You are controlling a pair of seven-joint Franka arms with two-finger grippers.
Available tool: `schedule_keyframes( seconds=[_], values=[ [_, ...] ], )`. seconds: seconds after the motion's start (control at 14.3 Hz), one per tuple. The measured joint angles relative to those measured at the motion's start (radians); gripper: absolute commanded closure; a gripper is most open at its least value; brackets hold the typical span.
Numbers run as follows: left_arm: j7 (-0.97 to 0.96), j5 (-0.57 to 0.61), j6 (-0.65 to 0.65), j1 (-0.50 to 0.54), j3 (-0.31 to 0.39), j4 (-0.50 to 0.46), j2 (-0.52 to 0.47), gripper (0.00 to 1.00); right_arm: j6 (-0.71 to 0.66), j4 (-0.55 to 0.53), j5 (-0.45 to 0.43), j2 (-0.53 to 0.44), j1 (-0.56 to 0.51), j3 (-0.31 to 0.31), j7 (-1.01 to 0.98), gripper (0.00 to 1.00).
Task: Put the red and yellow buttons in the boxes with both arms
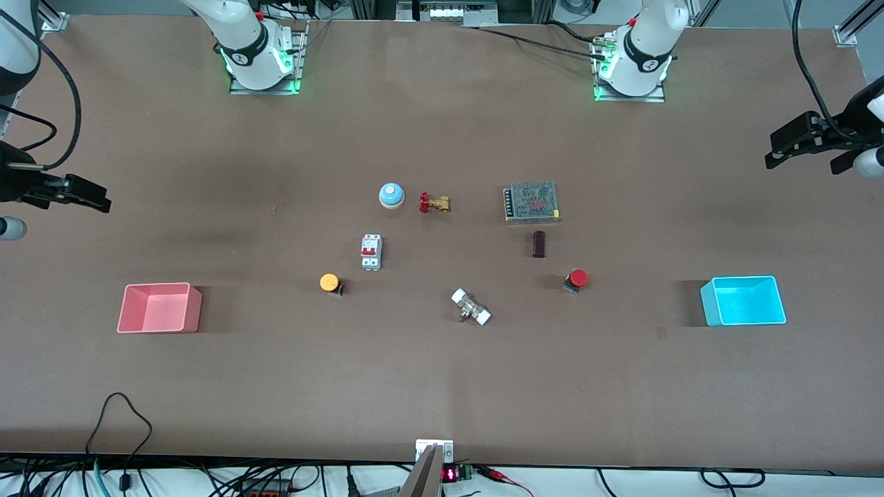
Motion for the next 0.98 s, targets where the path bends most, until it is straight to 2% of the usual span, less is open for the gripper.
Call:
schedule_keyframes(
  seconds=[0.63,0.98],
  values=[
    [-0.002,0.000,0.000,-0.001,-0.003,0.007,0.000,0.00,-0.011,-0.011,0.002,0.030,0.020,0.013,-0.001,0.00],
    [-0.002,0.000,0.000,-0.002,-0.004,0.008,0.000,0.00,0.067,-0.018,0.004,0.151,0.164,0.020,0.006,0.00]
  ],
)
